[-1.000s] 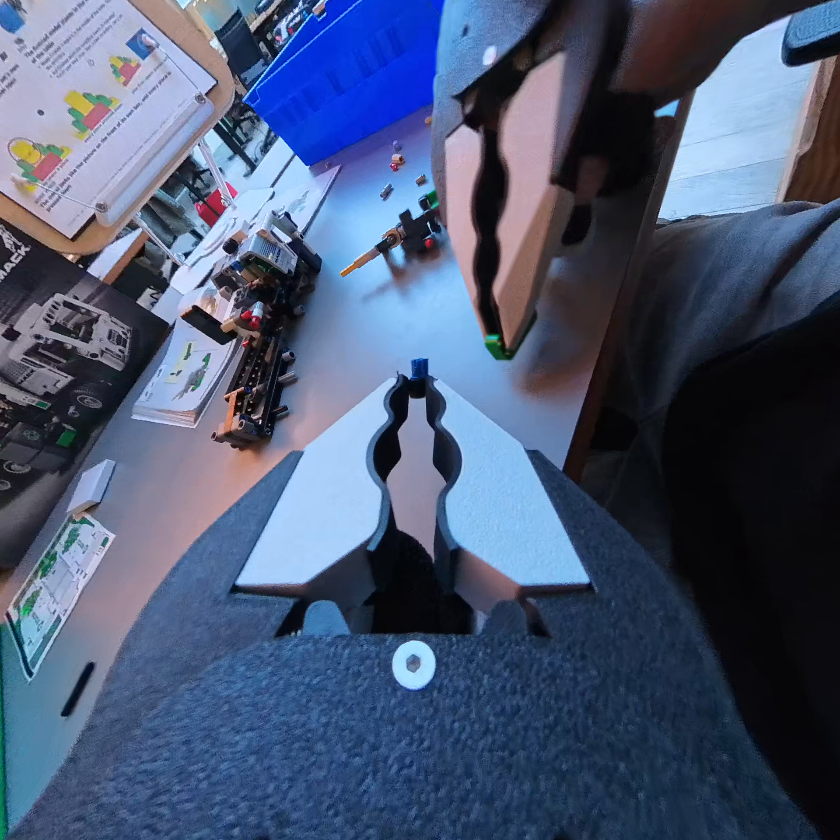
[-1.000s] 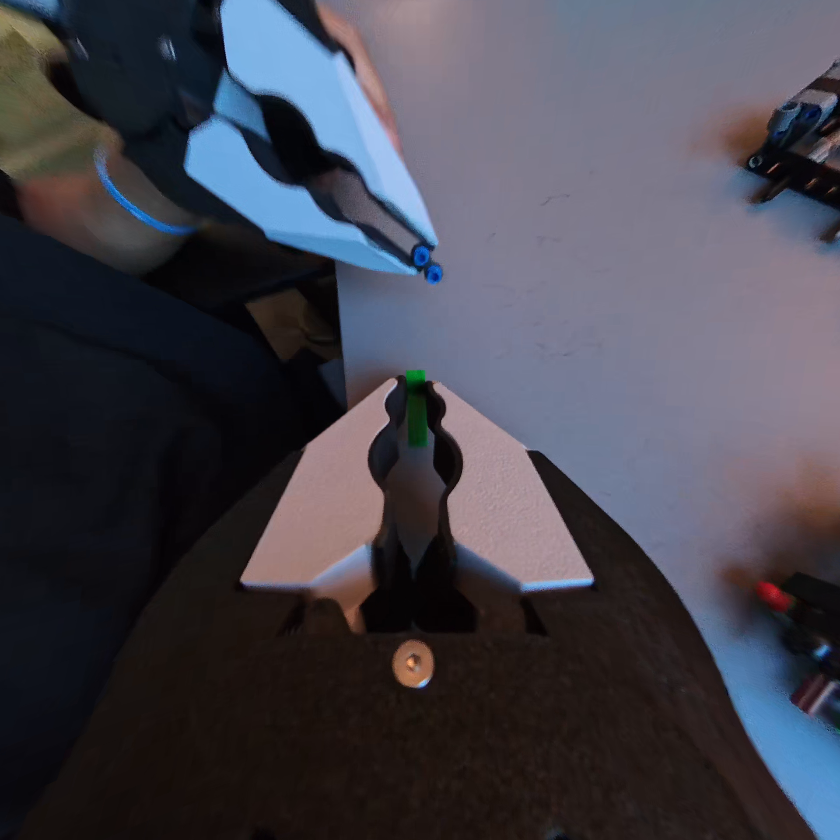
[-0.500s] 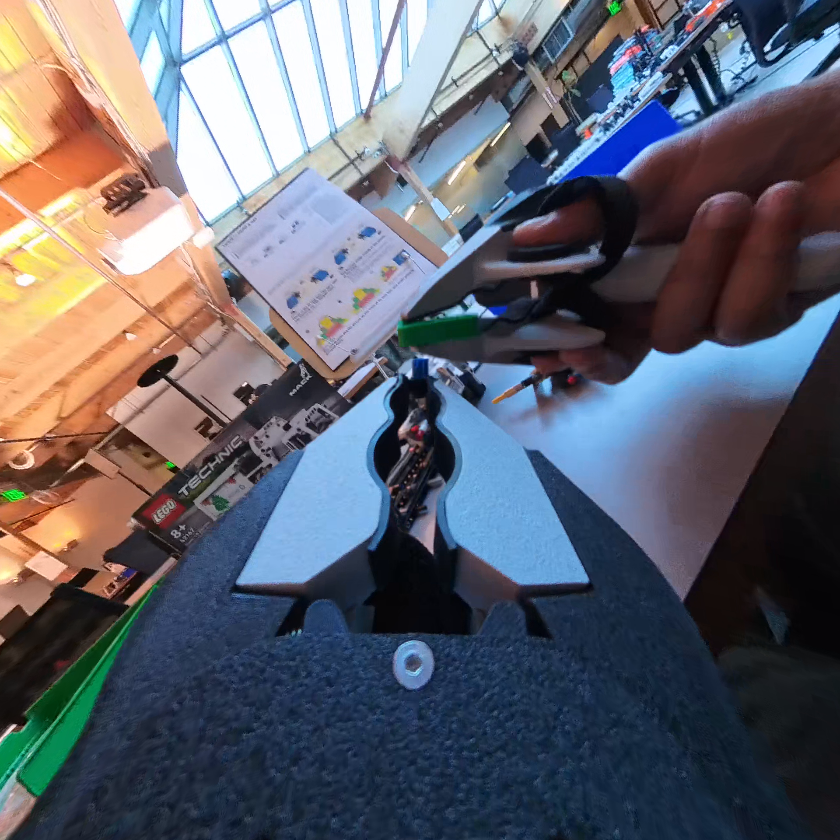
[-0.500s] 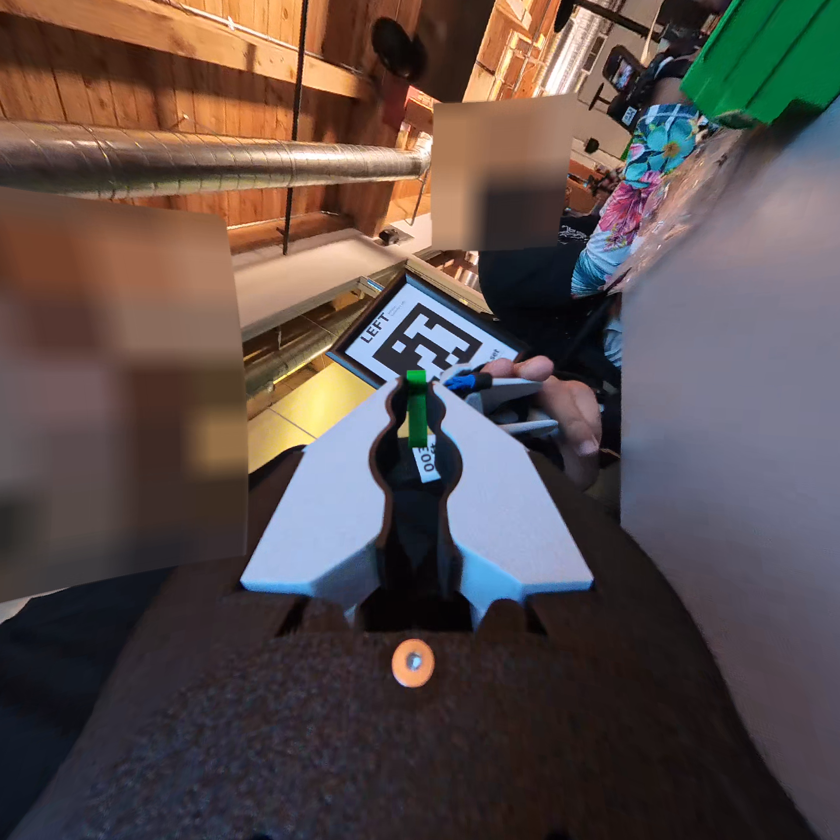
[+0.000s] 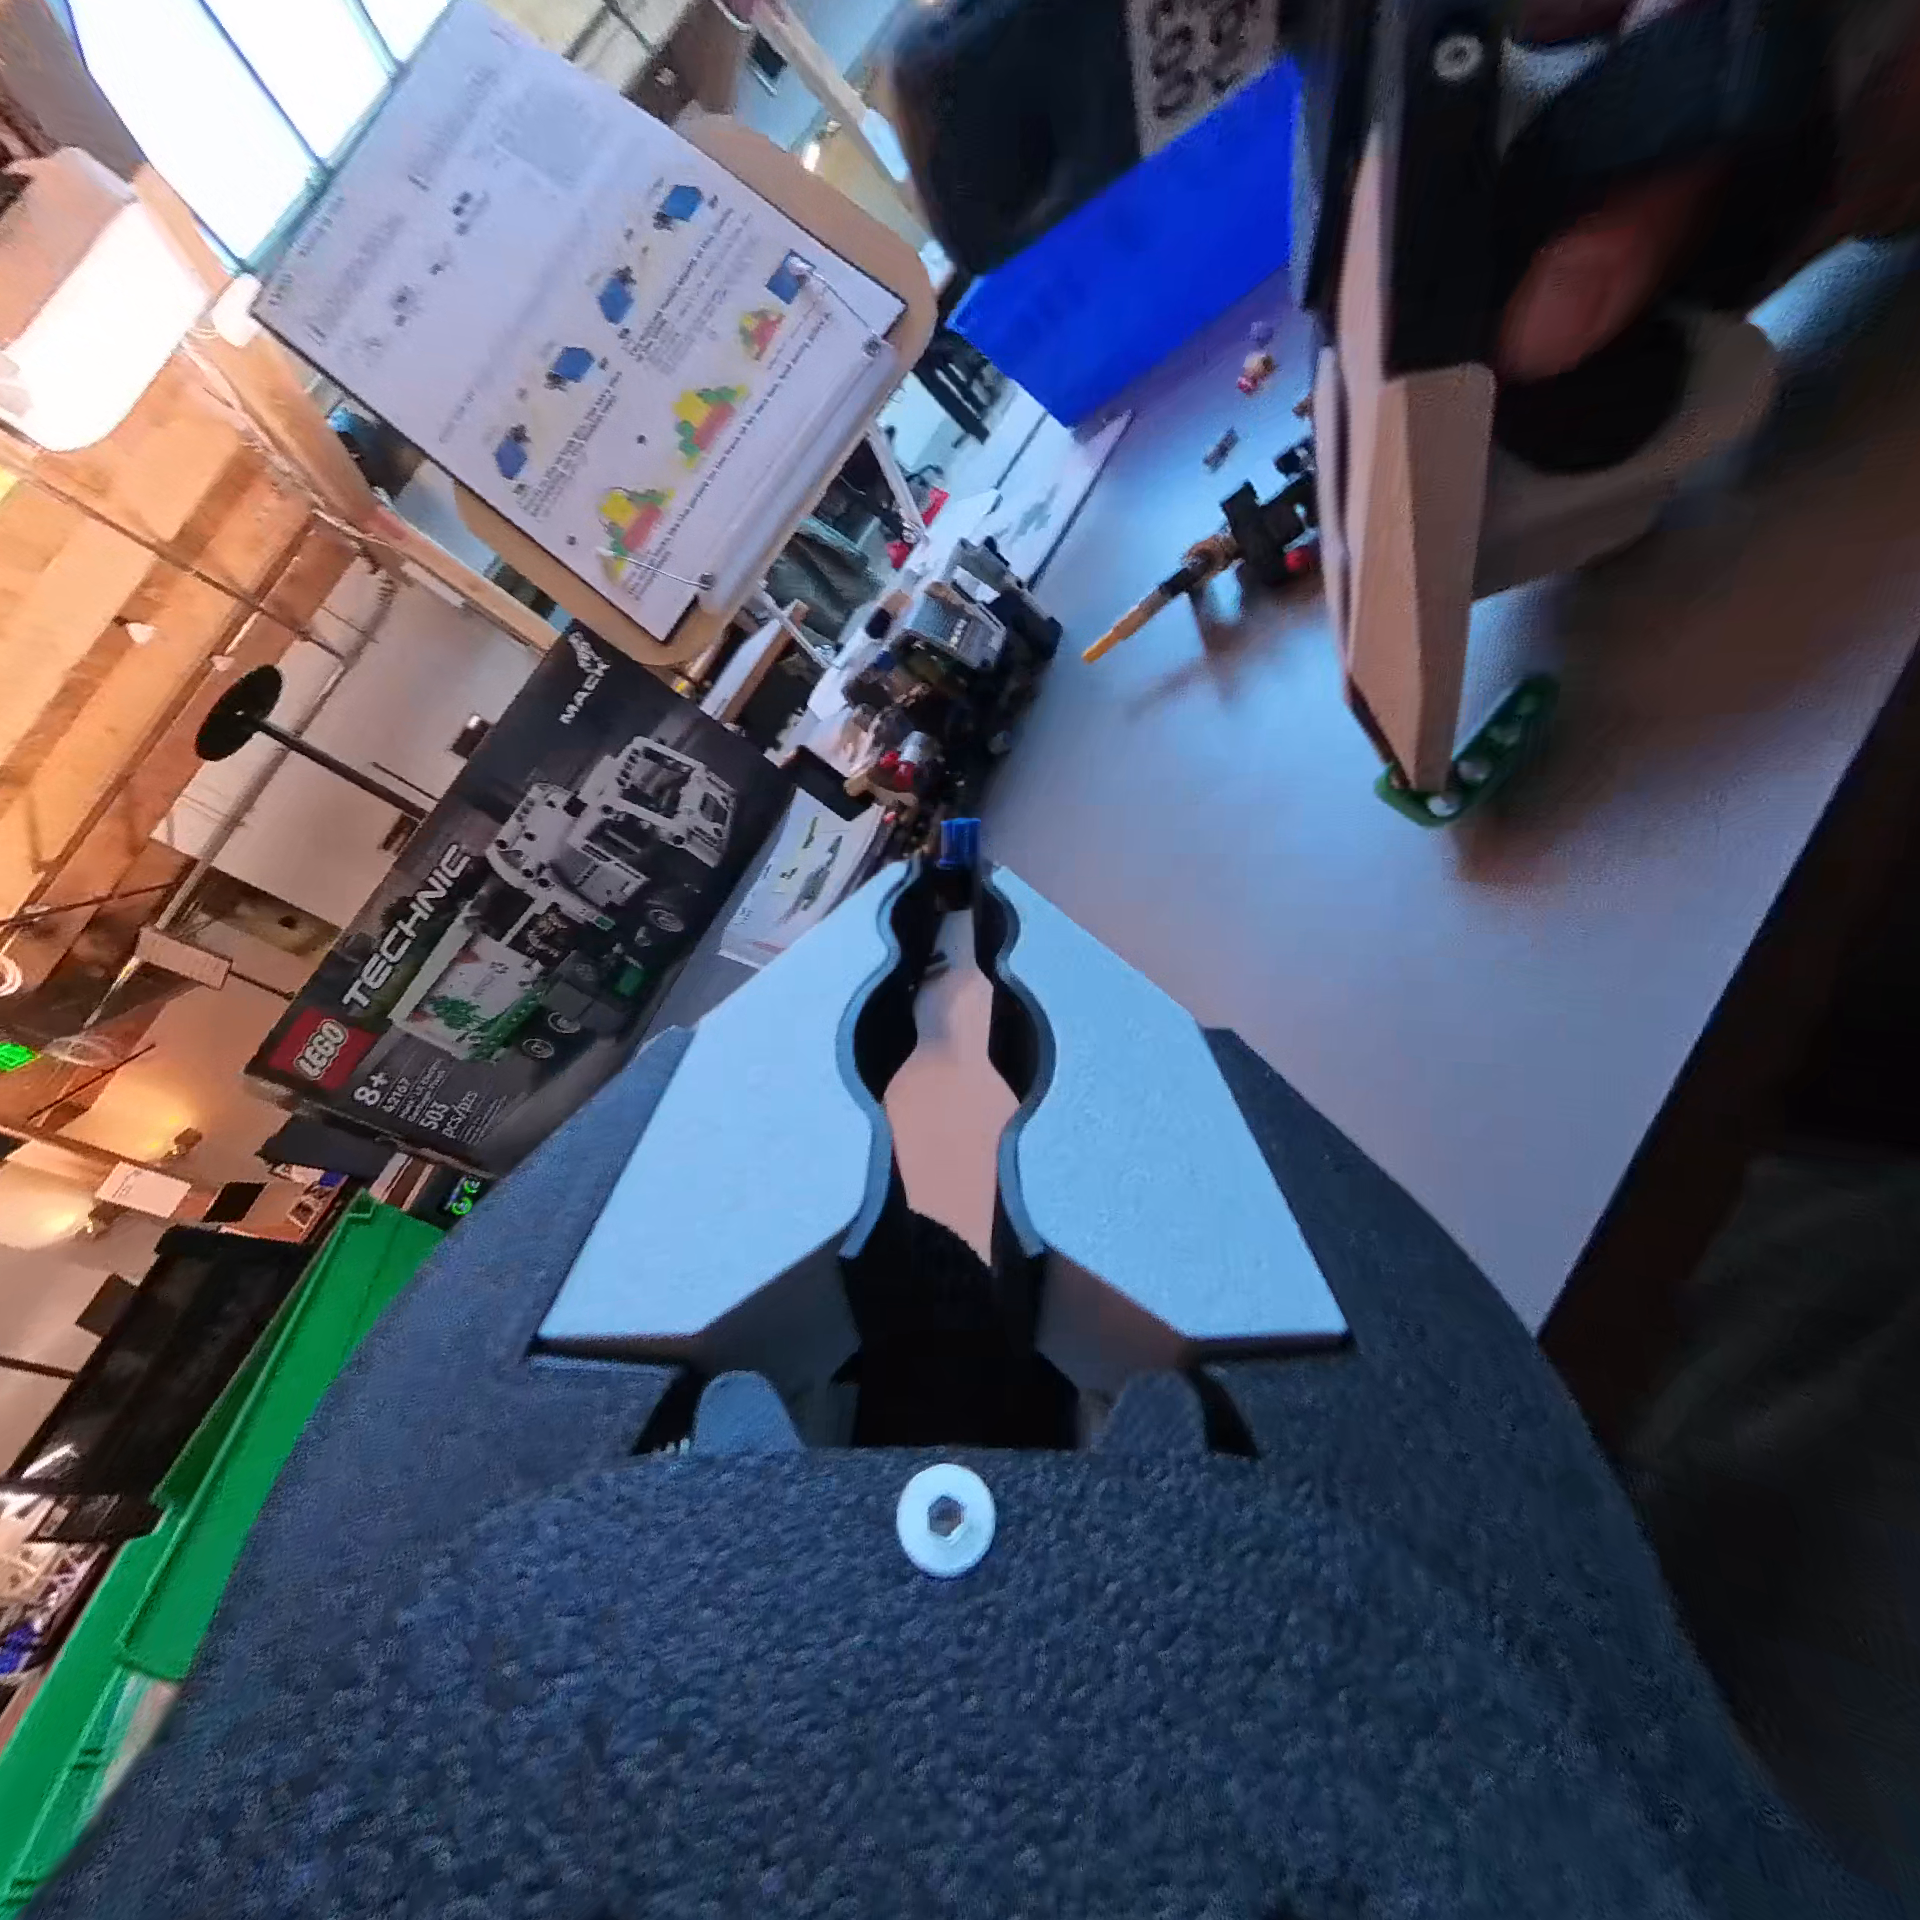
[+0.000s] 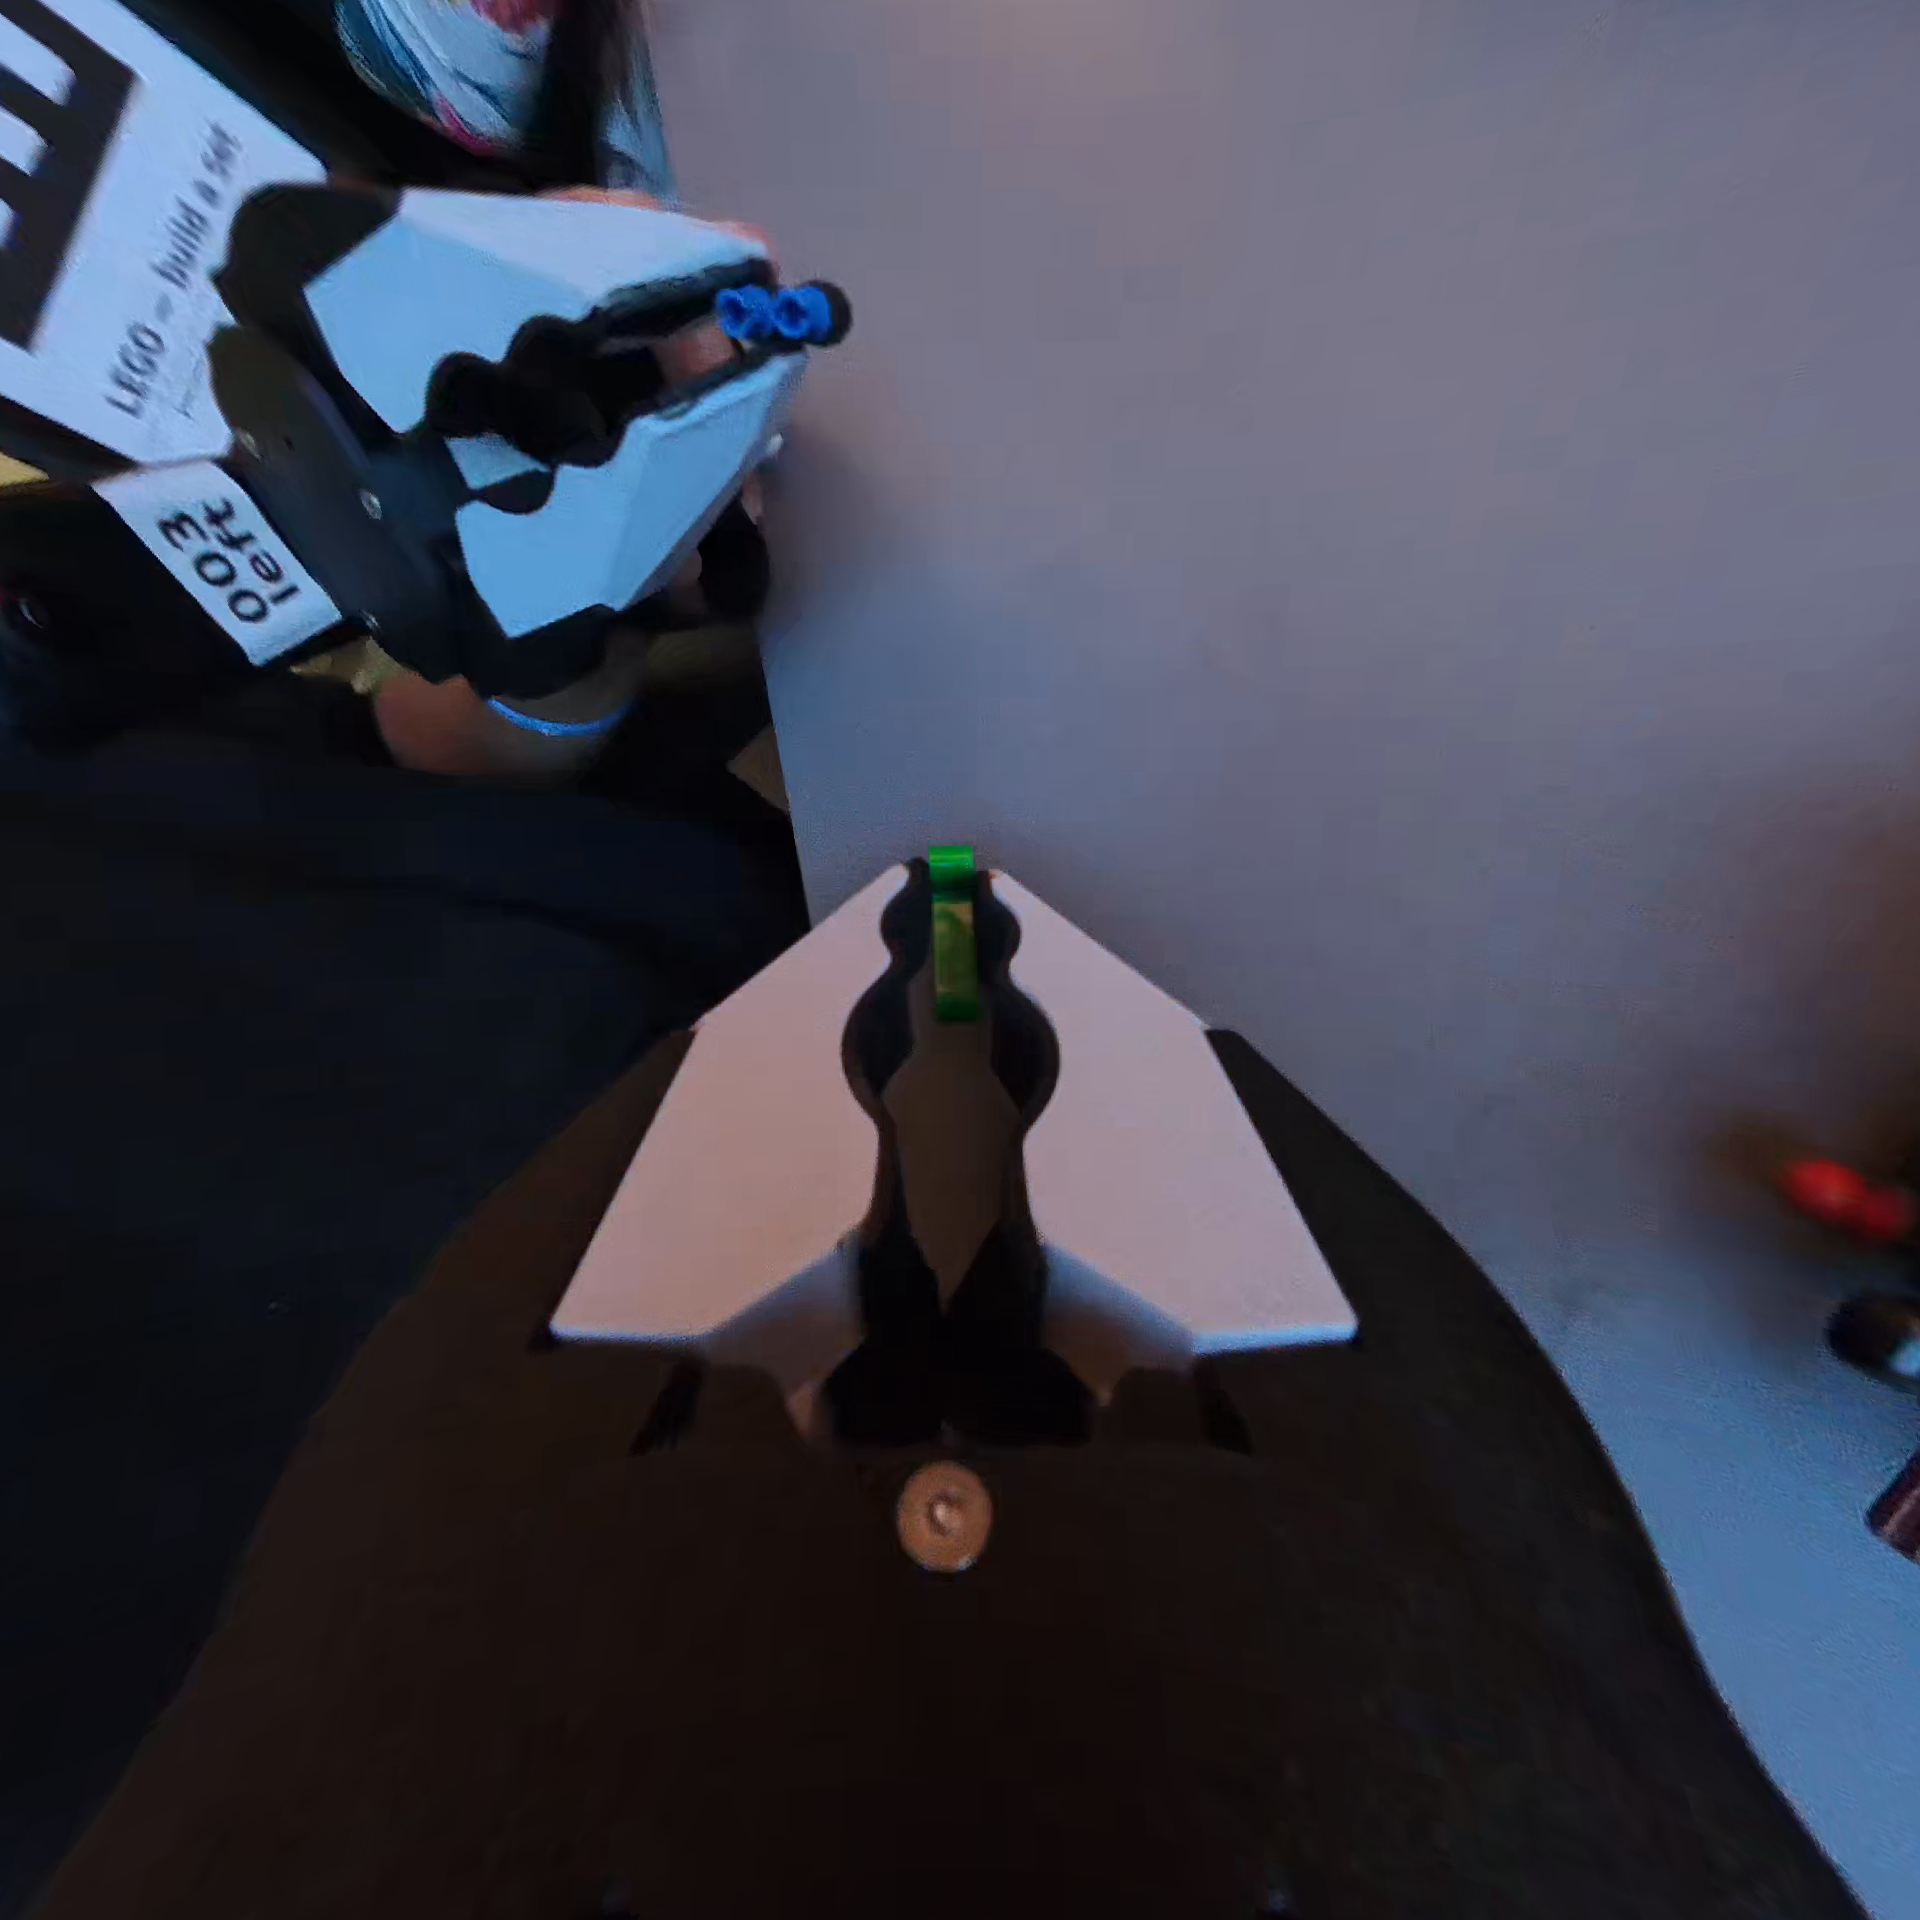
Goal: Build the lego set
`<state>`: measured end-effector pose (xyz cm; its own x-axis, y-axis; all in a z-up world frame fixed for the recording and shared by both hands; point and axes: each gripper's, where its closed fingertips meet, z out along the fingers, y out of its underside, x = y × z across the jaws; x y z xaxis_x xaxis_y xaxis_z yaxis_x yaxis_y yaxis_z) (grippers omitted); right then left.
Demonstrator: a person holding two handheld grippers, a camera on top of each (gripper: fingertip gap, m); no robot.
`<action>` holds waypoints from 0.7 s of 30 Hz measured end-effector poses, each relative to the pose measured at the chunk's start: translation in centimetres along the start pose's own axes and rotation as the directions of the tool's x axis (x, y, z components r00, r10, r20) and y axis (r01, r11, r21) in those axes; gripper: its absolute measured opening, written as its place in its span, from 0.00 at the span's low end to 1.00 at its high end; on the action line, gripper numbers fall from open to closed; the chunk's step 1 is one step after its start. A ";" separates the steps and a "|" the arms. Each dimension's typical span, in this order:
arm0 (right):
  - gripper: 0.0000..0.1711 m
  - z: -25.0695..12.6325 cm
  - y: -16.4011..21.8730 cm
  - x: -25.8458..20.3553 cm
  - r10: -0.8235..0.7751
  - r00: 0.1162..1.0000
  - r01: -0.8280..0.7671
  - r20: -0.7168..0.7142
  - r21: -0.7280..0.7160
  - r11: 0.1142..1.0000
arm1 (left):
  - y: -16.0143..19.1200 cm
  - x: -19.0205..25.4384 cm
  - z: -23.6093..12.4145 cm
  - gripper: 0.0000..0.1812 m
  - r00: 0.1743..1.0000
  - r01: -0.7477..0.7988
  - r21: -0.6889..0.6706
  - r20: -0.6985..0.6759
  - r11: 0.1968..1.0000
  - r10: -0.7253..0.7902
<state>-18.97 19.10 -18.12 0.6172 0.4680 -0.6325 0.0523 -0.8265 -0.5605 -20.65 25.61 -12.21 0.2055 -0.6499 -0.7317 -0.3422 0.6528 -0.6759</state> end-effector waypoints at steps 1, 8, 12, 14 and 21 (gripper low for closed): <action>0.04 0.0 0.0 0.0 -0.001 1.000 0.001 0.000 -0.010 1.000 | 0.1 0.2 0.1 0.03 1.000 -0.013 -0.008 -0.007 1.000 0.013; 0.15 -1.0 -1.1 1.4 -0.130 0.986 0.130 -0.102 -0.016 0.991 | -1.5 1.0 -0.1 0.02 0.981 -0.182 0.022 0.073 0.983 0.180; 0.19 -2.7 -5.3 -3.0 -0.201 0.979 0.182 0.040 0.282 0.942 | -2.6 1.0 -0.2 0.02 0.968 -0.221 0.035 0.128 0.975 0.215; 0.18 -3.1 -6.4 -4.9 -0.261 0.963 0.217 0.068 0.380 0.899 | -3.2 1.2 -0.2 0.02 0.958 -0.256 0.044 0.147 0.966 0.247; 0.14 -3.1 -6.6 -4.7 -0.288 0.957 0.256 0.017 0.413 0.874 | -4.2 1.4 -0.5 0.02 0.952 -0.264 0.063 0.178 0.963 0.249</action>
<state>-19.76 21.44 -9.80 0.5622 0.6918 -0.4531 -0.1202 -0.4737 -0.8724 -19.36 21.76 -10.37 0.2731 -0.3868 -0.8808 -0.3259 0.8242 -0.4631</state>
